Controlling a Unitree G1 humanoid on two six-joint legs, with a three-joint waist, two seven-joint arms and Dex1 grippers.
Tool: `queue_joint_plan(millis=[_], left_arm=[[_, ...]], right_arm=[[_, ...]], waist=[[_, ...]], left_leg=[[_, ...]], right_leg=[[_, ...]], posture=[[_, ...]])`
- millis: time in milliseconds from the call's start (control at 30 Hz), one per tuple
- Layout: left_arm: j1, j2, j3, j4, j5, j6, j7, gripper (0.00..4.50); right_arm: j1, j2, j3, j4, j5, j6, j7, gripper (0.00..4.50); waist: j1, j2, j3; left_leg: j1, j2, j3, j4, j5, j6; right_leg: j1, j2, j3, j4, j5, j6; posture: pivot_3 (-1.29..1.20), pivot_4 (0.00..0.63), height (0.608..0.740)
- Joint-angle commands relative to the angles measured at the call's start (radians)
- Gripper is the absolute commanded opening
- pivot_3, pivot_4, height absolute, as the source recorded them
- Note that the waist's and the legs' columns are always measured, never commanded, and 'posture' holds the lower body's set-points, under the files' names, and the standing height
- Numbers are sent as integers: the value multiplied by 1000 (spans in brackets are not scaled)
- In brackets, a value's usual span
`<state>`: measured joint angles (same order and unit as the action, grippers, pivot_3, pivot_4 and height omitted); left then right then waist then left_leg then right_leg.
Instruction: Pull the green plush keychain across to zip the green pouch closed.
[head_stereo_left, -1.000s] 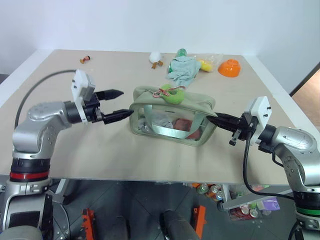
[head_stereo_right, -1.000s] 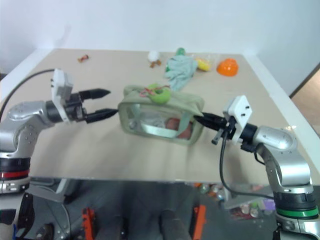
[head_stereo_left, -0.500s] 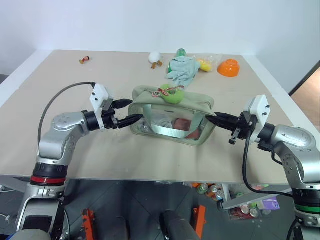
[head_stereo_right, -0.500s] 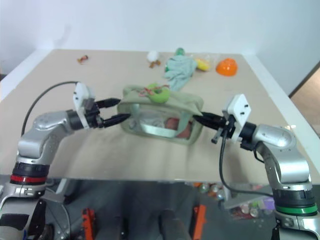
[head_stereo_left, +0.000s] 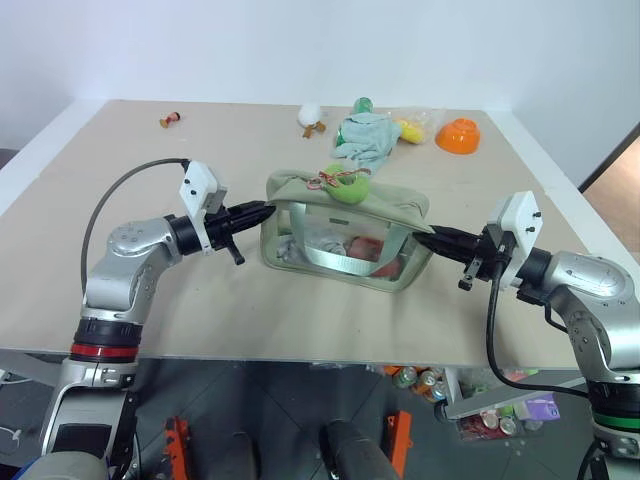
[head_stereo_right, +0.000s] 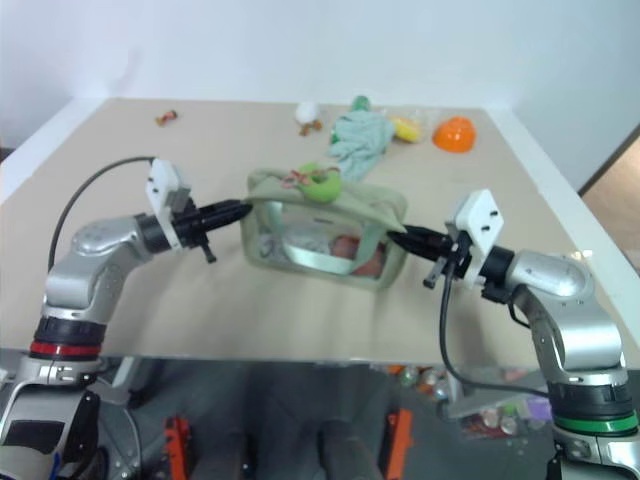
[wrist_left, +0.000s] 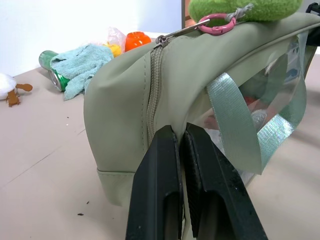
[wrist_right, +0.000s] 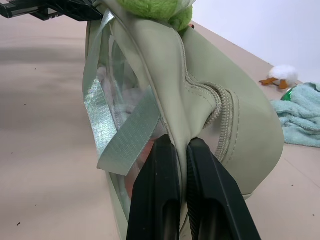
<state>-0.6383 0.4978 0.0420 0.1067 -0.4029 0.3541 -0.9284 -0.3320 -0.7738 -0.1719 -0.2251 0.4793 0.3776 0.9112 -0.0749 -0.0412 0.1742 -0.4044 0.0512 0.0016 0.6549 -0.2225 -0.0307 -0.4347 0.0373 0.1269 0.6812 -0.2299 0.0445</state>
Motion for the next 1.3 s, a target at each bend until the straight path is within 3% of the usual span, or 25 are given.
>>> queue_joint_plan(millis=[33, 100, 167, 267, 367, 533, 667, 867, 1300], left_arm=[[-3, 10, 37, -55, -29, 10, 14, 19], [6, 17, 41, -67, -32, 20, 18, 19], [17, 21, 45, -78, -33, 26, 25, 0], [30, 25, 41, -92, -33, 26, 26, 0], [32, 24, 37, -97, -35, 26, 32, 0], [27, 17, 30, -104, -33, 31, 35, 0], [31, 12, 28, -135, -43, 51, 45, 0], [42, 10, 32, -168, -57, 72, 61, 0], [60, -2, 32, -206, -64, 95, 89, 0]], right_arm=[[-41, -27, -56, -80, 46, 26, -14, 0], [-81, -37, -71, -97, 86, 96, -39, 0], [-118, -62, -75, -117, 144, 195, -46, 724], [-121, -82, -64, -140, 159, 222, -29, 1607], [-107, -86, -67, -144, 183, 245, -26, 2770], [-112, -77, -72, -141, 141, 174, -37, 4433], [-260, -80, -8, -148, 84, 146, -69, 4478], [-471, 34, 182, -179, -3, 197, -162, 4478], [-451, 93, 276, -155, -81, 196, -141, 4478]], waist=[[0, 0, 0], [-2, 1, 0], [-2, 1, 1], [0, 2, 1], [0, 2, 1], [0, 2, 1], [-4, 5, 3], [-3, 6, 4], [3, 6, 4]], left_leg=[[0, 0, 0, 0, 0, 0], [0, 0, 0, 0, 0, 0], [-1, 0, 0, 0, 0, 0], [-1, 0, 0, -1, 0, 0], [-1, 0, -1, -1, 0, 0], [-1, 0, 0, -1, 0, 0], [-1, 0, 0, -1, 0, 0], [-3, 0, 0, -2, 0, 0], [-7, -3, -1, -2, 0, 0]], right_leg=[[0, 0, 0, 0, 0, 0], [-1, 0, 0, 0, 0, 0], [-1, 0, 1, 0, 0, 0], [-1, 0, 0, 0, 0, 0], [-1, 0, -1, 0, -1, 0], [-1, 0, 0, 0, -1, 0], [-2, 0, 1, 0, 0, 0], [-4, 0, 0, 0, -1, -1], [-5, -5, -3, -1, -3, 1]], posture=[[0, 150, 738], [0, 150, 738], [0, 150, 738], [0, 150, 738], [0, 150, 738], [0, 150, 738], [0, 150, 738], [0, 150, 738], [0, 150, 738]])
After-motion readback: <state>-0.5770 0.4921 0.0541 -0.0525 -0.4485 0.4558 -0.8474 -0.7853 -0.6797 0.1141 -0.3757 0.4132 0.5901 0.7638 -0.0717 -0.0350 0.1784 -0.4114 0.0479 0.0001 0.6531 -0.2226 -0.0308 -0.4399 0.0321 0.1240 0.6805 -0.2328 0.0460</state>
